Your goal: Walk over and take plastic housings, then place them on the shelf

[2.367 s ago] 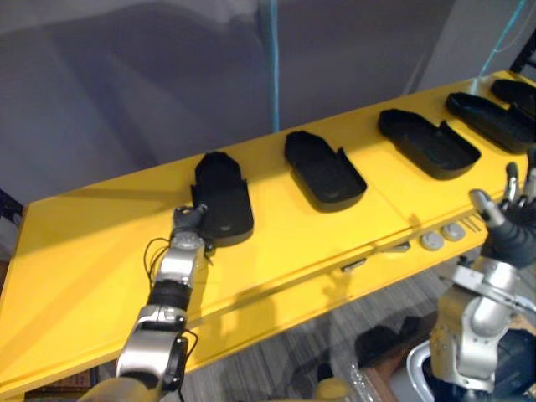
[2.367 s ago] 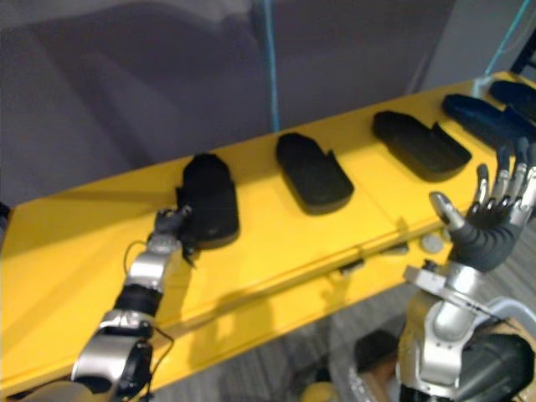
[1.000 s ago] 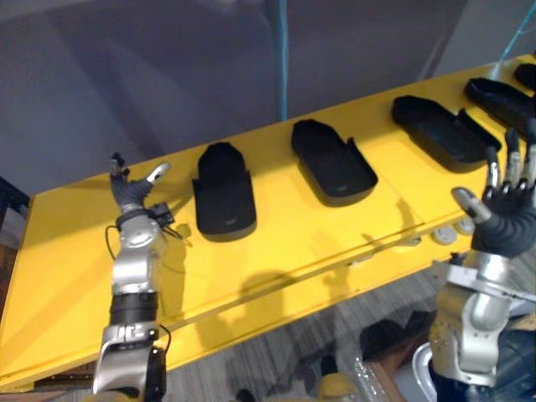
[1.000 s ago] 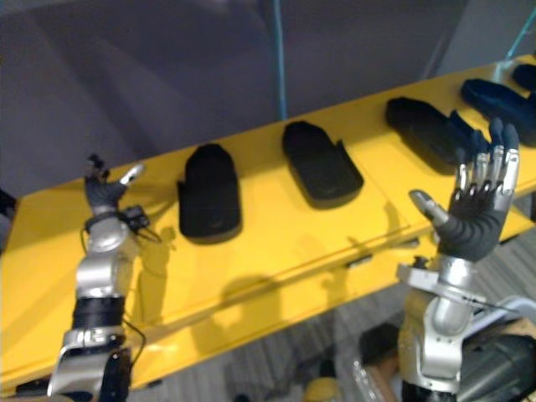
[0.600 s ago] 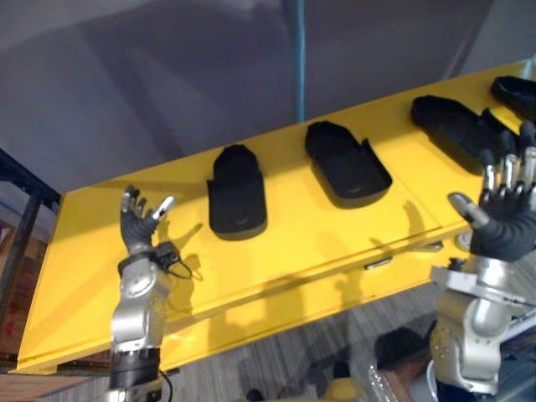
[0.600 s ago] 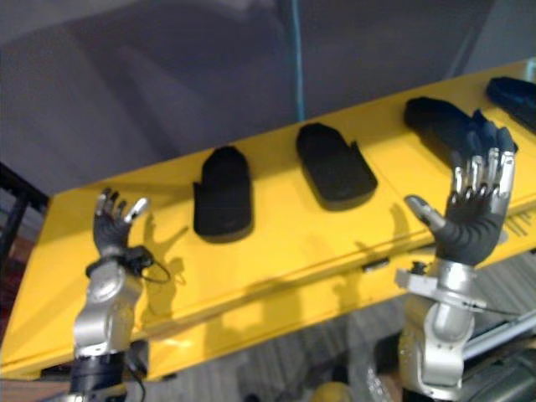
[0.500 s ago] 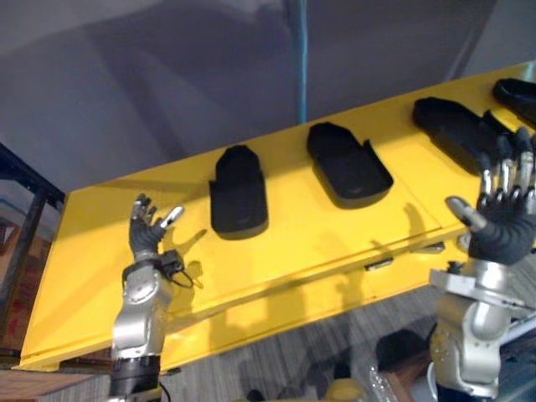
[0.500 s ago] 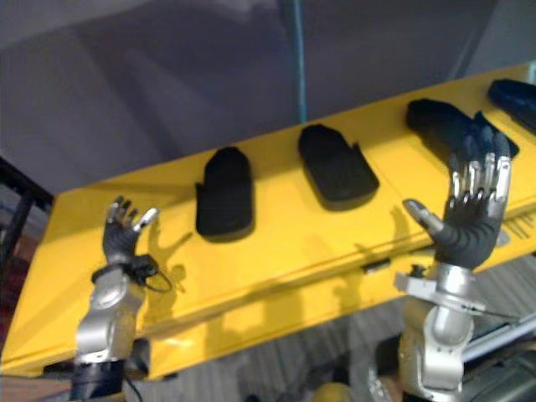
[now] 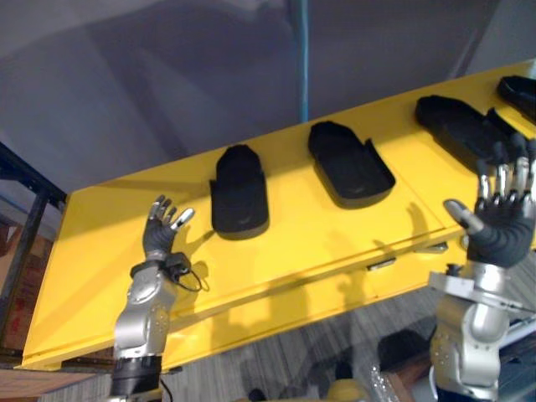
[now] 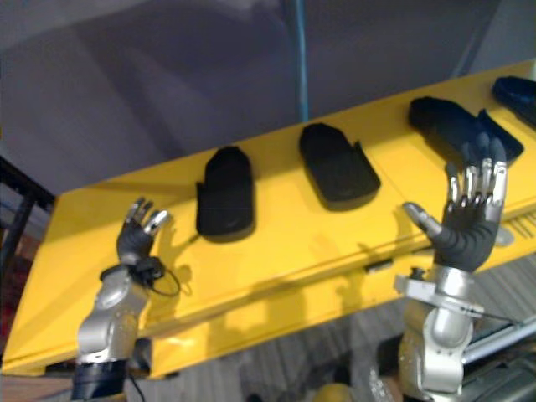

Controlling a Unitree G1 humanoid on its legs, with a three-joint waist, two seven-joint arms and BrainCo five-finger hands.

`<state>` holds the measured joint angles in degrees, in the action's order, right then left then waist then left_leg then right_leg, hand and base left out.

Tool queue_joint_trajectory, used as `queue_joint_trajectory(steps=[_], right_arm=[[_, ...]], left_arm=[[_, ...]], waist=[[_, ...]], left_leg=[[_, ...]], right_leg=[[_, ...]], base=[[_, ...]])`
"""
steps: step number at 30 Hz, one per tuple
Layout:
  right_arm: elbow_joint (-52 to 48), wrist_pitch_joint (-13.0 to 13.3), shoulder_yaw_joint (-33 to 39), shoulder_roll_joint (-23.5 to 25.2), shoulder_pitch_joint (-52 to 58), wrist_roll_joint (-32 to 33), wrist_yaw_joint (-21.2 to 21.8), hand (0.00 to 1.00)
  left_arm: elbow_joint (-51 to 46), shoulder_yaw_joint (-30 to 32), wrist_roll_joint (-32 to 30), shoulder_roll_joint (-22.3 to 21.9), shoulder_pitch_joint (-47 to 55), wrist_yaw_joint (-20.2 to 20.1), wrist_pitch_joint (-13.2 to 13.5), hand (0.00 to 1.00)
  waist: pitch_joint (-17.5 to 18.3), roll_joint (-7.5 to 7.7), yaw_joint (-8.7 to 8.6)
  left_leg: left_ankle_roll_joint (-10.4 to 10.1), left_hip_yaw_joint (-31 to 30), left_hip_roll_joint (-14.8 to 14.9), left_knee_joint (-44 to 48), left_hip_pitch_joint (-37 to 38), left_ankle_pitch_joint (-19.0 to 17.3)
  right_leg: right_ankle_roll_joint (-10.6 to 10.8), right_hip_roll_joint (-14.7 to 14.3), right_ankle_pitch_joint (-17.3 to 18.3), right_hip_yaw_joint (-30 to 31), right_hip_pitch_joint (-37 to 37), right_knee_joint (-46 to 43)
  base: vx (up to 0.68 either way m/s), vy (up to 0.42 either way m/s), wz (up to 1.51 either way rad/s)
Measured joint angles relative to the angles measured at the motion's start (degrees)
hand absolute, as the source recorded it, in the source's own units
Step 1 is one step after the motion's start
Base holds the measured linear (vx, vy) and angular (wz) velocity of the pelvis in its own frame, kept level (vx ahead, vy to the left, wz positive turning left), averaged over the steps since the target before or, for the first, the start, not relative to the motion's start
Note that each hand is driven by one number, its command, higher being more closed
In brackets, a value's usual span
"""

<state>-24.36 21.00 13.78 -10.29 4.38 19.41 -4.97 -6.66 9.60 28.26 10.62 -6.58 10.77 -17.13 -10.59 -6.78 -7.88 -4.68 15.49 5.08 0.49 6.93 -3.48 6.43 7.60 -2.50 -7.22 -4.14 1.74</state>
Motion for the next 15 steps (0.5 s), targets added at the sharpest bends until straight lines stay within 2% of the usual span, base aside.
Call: queue_joint_trajectory(steps=[7, 12, 15], right_arm=[[0.0, 0.0, 0.0, 0.0, 0.9, 0.0, 0.0, 0.0], [0.0, 0.0, 0.0, 0.0, 1.0, 0.0, 0.0, 0.0], [0.0, 0.0, -0.1, 0.0, 1.1, 0.0, 0.0, 0.0]], left_arm=[[0.8, -1.9, 1.1, 0.0, 0.2, -1.2, -0.1, 0.0], [0.8, -2.1, 1.1, 0.0, 1.0, -2.6, -0.1, 0.0], [0.8, -4.3, 1.1, 0.0, 1.4, -3.1, -0.2, 0.0]], waist=[[0.4, -0.63, 0.11], [0.4, -0.64, 0.12], [0.4, -0.63, 0.16]], left_leg=[[0.0, 0.2, 0.1, 0.0, 0.0, 0.0], [0.0, 0.5, 0.3, 0.0, 0.2, 0.0], [0.0, 0.5, 0.3, 0.0, 0.2, 0.0]], right_leg=[[0.0, -0.1, 0.0, 0.2, 0.1, 0.0], [-0.2, -0.4, -0.1, 0.7, 0.1, 0.0], [-0.2, -0.4, -0.2, 0.8, 0.1, 0.1]], base=[[0.0, 0.0, 0.0], [0.0, -0.004, -0.02], [0.0, 0.0, 0.0]])
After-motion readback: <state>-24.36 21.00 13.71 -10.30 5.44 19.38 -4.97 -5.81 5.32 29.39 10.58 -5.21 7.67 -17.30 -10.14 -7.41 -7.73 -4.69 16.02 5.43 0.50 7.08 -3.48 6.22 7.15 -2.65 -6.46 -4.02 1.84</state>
